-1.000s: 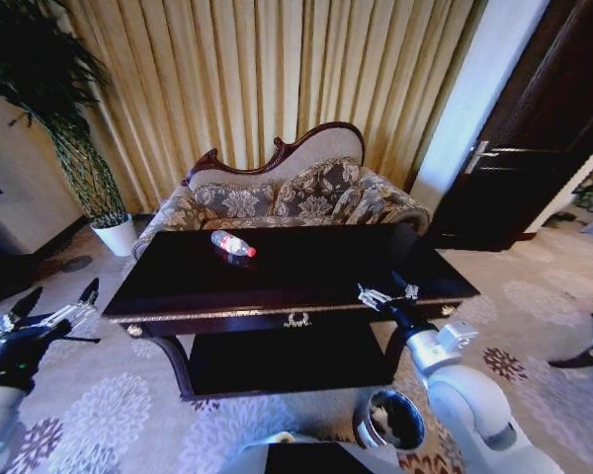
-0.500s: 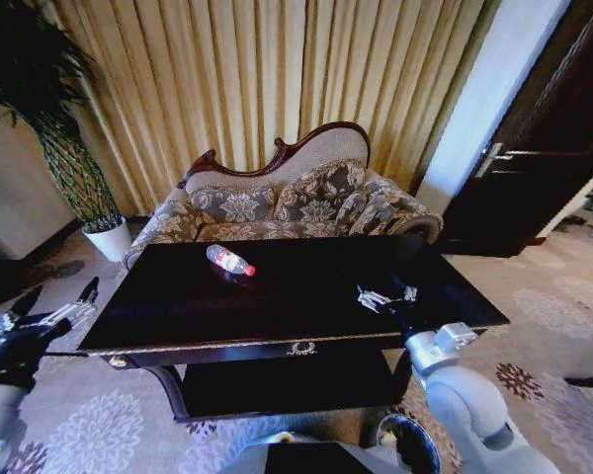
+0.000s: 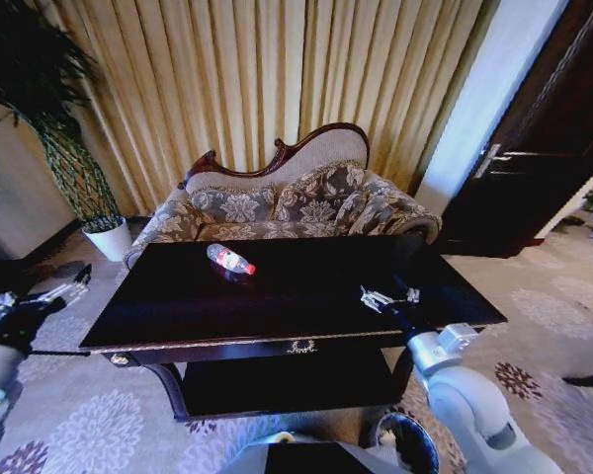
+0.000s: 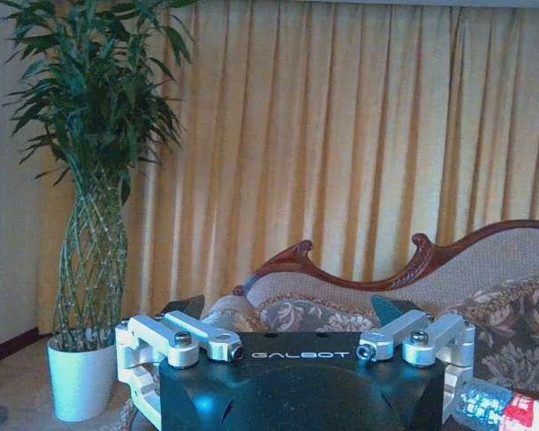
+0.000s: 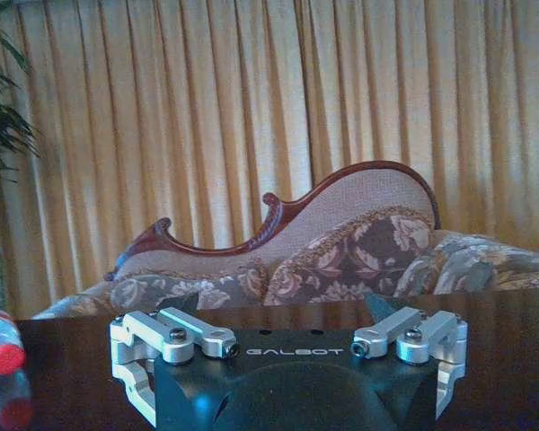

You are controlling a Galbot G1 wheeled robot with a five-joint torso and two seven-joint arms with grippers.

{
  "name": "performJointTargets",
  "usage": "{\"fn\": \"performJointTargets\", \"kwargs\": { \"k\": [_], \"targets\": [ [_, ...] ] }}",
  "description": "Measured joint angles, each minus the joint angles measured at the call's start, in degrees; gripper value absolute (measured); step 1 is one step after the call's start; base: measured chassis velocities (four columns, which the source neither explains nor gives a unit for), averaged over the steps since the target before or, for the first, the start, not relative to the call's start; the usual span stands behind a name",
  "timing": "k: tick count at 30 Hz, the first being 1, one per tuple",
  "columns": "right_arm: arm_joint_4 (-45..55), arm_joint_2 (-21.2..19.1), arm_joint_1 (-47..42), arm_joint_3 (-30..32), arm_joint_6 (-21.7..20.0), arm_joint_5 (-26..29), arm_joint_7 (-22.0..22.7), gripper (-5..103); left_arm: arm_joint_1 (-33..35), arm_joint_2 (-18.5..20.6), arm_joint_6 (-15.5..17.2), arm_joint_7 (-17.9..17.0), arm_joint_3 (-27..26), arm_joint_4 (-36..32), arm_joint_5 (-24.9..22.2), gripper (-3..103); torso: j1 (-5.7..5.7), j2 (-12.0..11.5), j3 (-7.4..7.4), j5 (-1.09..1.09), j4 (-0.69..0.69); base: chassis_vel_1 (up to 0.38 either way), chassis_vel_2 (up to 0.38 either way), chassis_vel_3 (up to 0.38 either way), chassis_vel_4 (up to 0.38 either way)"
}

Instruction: Move to the front of the table and place the trash on the table into the trash bin.

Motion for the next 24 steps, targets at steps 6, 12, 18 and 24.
{"fn": "performJointTargets", "kwargs": {
  "k": [6, 12, 18, 24],
  "targets": [
    [0.26, -0.27, 0.82, -1.05, -0.34, 0.52, 0.40, 100, 1.12, 7.68, -0.55, -0.50, -2.36, 2.94, -2.98, 100, 0.00, 0.00, 0.00, 0.01, 0.00, 0.000, 0.000, 0.000, 0.000],
    [-0.14, -0.48, 0.83, 0.19, -0.34, 1.66, 1.02, 100, -2.84, 9.27, 0.76, -7.33, 2.31, 0.92, -5.70, 100, 0.00, 0.00, 0.00, -0.02, -0.02, 0.000, 0.000, 0.000, 0.000],
    [-1.14, 0.12, 1.47, 0.07, -0.15, 1.27, 1.04, 100, -3.33, 7.25, 2.31, -10.64, 5.34, -2.75, -6.94, 100, 0.00, 0.00, 0.00, 0.01, 0.01, 0.000, 0.000, 0.000, 0.000],
    [-1.99, 0.86, 2.19, -0.41, -0.10, 0.89, 1.01, 100, -5.08, 7.82, 3.38, -12.24, 9.00, -3.39, -6.97, 100, 0.00, 0.00, 0.00, 0.00, 0.01, 0.000, 0.000, 0.000, 0.000]
  ]
}}
